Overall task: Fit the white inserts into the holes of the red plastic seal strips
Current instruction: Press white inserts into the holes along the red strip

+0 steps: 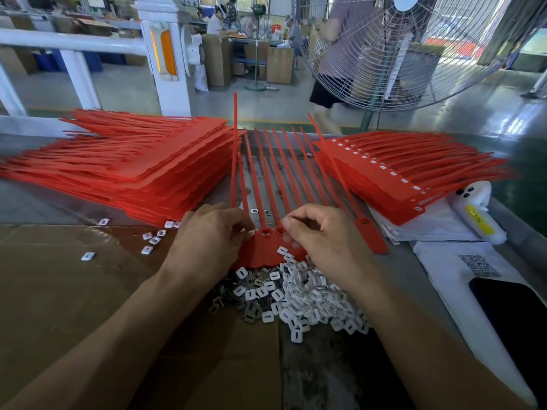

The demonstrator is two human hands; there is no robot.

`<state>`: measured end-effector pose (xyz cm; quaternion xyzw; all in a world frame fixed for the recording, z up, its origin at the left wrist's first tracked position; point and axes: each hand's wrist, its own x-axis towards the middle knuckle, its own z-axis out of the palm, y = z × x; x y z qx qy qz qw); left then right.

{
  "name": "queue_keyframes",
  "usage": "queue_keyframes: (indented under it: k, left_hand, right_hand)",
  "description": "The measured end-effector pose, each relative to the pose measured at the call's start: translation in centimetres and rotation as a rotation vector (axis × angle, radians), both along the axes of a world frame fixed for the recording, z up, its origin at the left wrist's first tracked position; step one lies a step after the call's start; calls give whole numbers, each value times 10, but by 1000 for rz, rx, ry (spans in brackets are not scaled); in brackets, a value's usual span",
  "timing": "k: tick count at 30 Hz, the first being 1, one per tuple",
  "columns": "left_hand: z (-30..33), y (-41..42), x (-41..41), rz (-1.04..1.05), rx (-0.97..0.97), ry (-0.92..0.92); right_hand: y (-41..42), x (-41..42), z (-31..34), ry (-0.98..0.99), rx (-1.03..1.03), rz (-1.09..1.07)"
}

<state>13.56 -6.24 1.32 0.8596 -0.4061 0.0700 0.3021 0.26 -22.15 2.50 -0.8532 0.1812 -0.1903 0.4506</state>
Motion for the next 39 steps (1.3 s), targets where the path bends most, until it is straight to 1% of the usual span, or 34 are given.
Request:
queue_keyframes:
  k: [5, 9, 12, 17, 21, 24, 31, 36, 39]
  left_hand:
    - [0, 2, 0, 0, 97, -52]
    - [3, 2, 0, -6, 142, -10]
    - [6, 1, 0, -14, 202, -17]
    - [10, 0, -2, -17, 251, -28]
    - [11, 1, -4, -36, 269, -37]
    - [10, 2, -6, -33, 243, -40]
    - [4, 3, -6, -42, 77, -61]
    - [3, -1, -6, -96, -93, -87]
    - [4, -4, -10, -139, -150, -86]
  right_hand:
    - [-1, 0, 1, 3, -23, -14]
    - [-2, 1, -1, 15, -45, -9]
    - [-3, 2, -3, 25, -77, 1]
    - [-2, 2, -4, 104, -256, 38]
    - [0, 2, -5, 192, -349, 26]
    - [3, 3, -7, 206, -423, 5]
    - [4, 5, -6, 243, -389, 5]
    - [4, 3, -3, 133, -248, -16]
    - [4, 4, -1, 56, -131, -32]
